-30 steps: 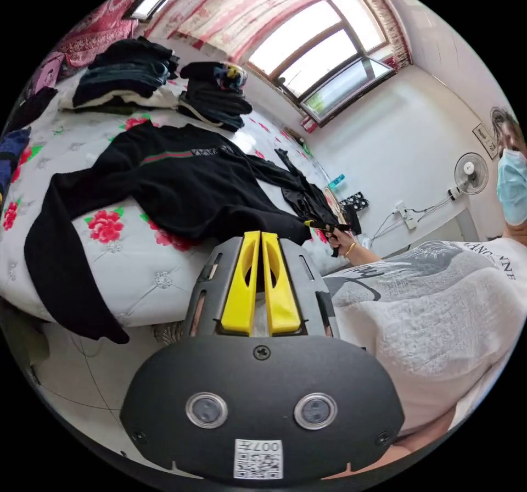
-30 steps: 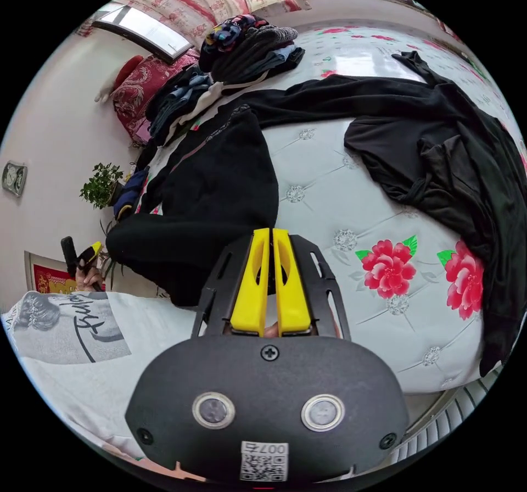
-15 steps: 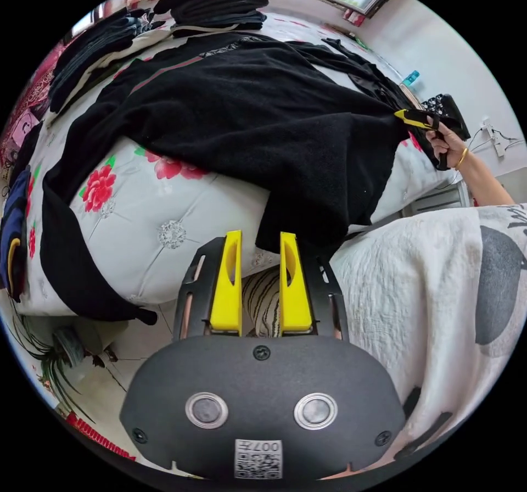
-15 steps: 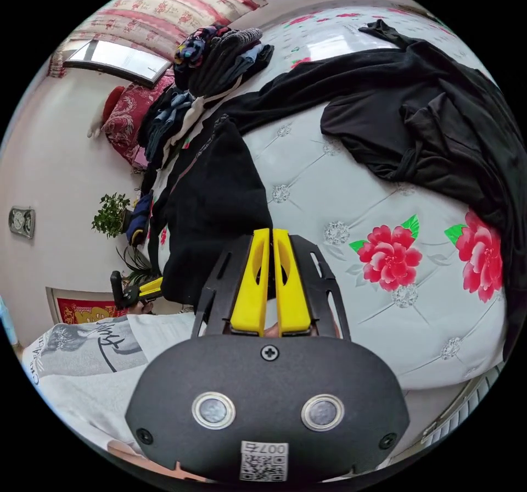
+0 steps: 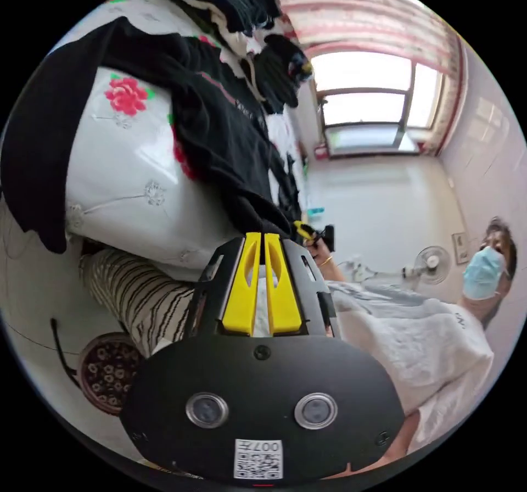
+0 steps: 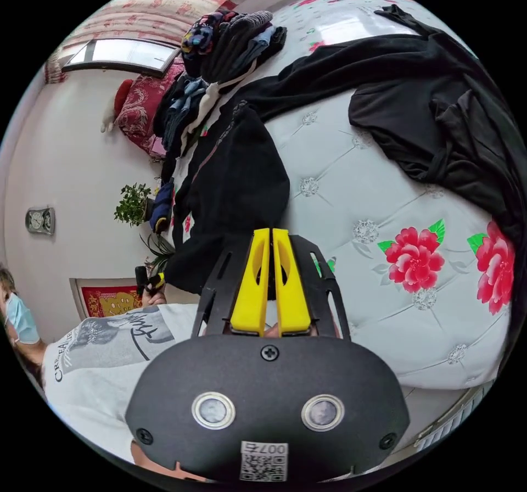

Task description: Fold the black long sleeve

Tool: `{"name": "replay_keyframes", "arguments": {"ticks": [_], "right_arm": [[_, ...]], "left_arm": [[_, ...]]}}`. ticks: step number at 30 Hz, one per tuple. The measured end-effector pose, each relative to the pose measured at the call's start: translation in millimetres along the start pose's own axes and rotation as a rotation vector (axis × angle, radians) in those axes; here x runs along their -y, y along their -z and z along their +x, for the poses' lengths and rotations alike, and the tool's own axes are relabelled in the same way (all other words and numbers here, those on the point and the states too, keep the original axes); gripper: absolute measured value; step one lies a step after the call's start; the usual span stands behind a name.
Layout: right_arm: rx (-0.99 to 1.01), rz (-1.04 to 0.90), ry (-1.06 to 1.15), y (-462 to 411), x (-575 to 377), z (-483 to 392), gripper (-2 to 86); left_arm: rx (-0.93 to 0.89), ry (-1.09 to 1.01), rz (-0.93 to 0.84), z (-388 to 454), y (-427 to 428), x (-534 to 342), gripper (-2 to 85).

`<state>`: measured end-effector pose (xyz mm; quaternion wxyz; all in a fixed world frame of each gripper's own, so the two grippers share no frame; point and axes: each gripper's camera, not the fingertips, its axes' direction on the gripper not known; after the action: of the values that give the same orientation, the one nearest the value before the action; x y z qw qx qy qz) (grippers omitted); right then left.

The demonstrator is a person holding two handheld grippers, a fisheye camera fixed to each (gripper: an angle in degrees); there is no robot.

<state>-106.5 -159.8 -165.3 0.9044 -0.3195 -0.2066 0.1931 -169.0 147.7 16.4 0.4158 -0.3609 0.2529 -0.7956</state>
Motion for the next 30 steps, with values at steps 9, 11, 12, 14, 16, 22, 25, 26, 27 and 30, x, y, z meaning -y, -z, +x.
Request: {"name": "replay_keyframes", "arguments": {"ticks": [9,11,12,14,16,22,25,26,27,30], "right_arm": [[-0.093,-0.041,0.294,41,-50,-81,-0.3],[-0.159,-0.247,0.120,-17,-63,-37,-0.3],[-0.161,-0.336,0.015,-47,-74,-11,-0.3],[-0.100,-0.386,-0.066,-75,-81,7,-0.3],[0.013,-0.353,-0.092,-82,-58,4,-0.3],[0.255,0.166,0.179,43,95,-152,-0.3],[0.318,0.466,0.532,150,84,-279,-0.3],[0.297,0.503,0.595,164,73,-300,-0.3],[0.254,0.563,0.706,184,50,-332,-0.3],[0.205,0.633,0.848,197,-10,-347,-0.3]], "left_arm": [[0.370,0.094,-0.026,7,74,-42,-1.0],[0.216,0.315,-0.009,-50,58,-65,-1.0],[0.137,0.350,0.027,-61,55,-71,-0.9],[-0.012,0.427,0.169,-80,59,-65,-1.0],[-0.048,0.392,0.184,-76,64,-25,-1.0],[-0.096,-0.080,0.323,108,115,217,-1.0],[-0.132,-0.475,0.409,274,153,245,-1.0],[-0.109,-0.598,0.432,321,162,234,-1.0],[-0.077,-0.689,0.447,353,166,218,-1.0],[-0.015,-0.769,0.468,366,162,182,-0.9]]}}
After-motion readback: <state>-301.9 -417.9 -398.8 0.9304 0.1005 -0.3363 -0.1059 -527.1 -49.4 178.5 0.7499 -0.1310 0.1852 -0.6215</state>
